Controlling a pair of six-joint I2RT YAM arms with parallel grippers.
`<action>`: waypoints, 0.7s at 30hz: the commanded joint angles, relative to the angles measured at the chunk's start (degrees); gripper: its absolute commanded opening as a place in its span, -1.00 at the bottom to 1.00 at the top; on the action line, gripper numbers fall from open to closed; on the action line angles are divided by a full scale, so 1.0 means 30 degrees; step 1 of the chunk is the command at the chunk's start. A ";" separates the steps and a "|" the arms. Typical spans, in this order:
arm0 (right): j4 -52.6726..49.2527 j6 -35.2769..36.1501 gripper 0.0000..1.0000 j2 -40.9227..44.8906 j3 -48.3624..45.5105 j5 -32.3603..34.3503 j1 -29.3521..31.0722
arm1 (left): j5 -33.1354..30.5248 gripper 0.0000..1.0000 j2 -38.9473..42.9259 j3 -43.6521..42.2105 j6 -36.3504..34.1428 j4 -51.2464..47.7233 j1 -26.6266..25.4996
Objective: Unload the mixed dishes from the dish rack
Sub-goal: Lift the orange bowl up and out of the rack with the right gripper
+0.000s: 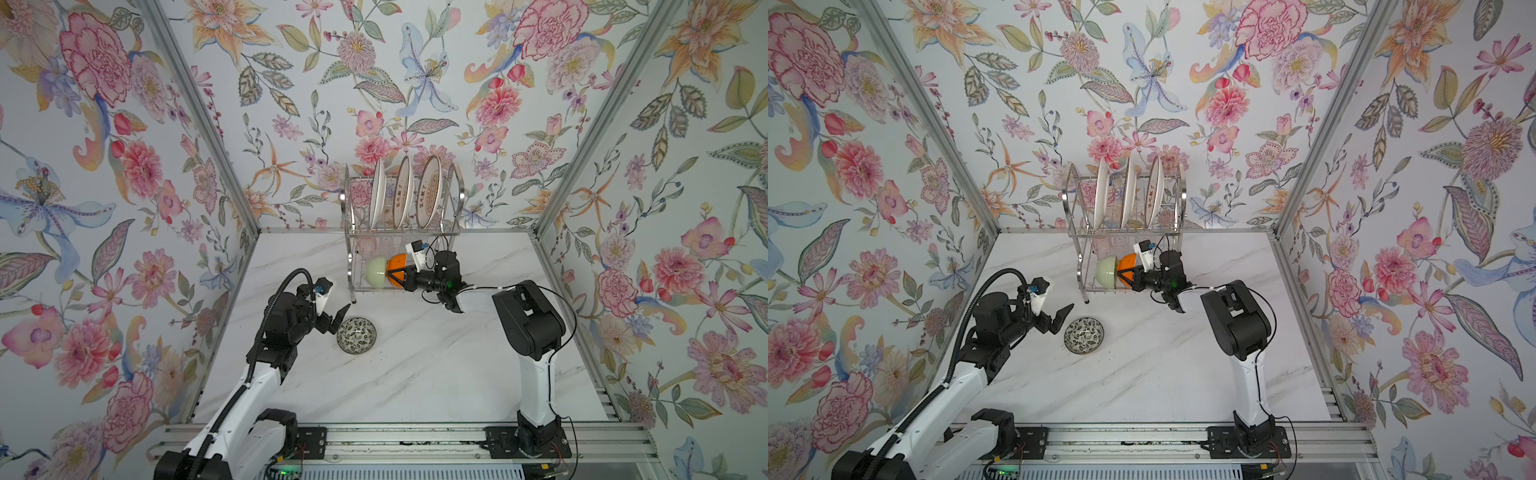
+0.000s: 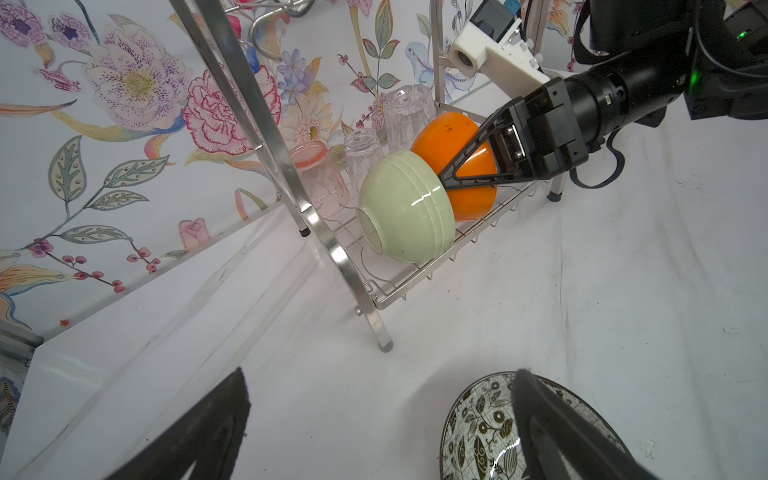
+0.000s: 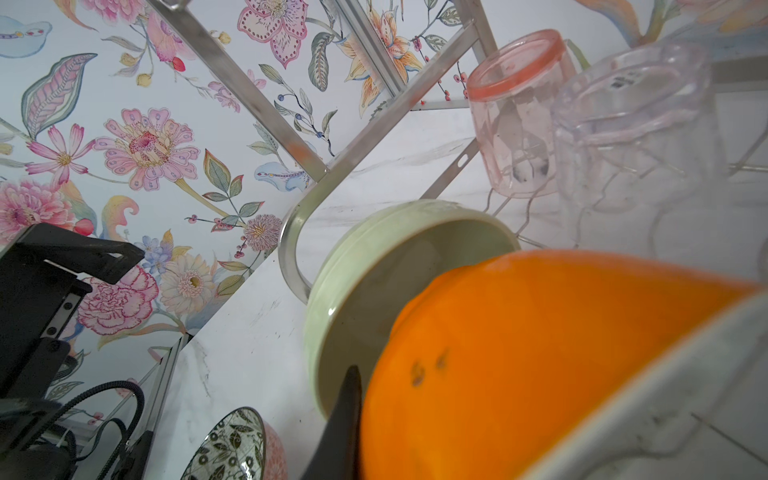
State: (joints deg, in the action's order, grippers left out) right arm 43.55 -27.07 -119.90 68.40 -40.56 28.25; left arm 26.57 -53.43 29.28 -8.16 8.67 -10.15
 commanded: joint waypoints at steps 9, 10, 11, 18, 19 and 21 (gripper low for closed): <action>0.4125 -0.0366 -1.00 0.1566 -0.1341 -0.0151 -0.0364 | 0.0197 0.99 0.0522 0.0205 0.0187 0.0483 -0.0004; 0.4390 -0.0445 -1.00 0.1627 -0.1480 -0.0092 -0.0390 | 0.0226 0.99 0.0498 0.0244 0.0173 0.0459 0.0001; 0.4654 -0.0533 -1.00 0.1743 -0.1623 -0.0047 -0.0415 | 0.0226 0.99 0.0530 0.0282 0.0173 0.0479 0.0013; 0.6131 -0.0645 -1.00 0.2312 -0.2366 0.0042 -0.0510 | 0.0206 0.99 0.0844 0.0293 0.0846 0.0690 0.0003; 0.6242 -0.0697 -1.00 0.2297 -0.2380 0.0042 -0.0496 | 0.0183 0.99 0.0846 0.0314 0.0846 0.0651 0.0031; 0.6454 -0.0819 -1.00 0.2235 -0.2366 -0.0016 -0.0540 | 0.0115 0.99 0.0823 0.0269 0.0817 0.0597 0.0014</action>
State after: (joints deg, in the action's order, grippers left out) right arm 56.29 -29.28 -116.05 61.28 -40.49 27.22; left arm 26.72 -51.72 29.28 -6.61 9.17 -10.15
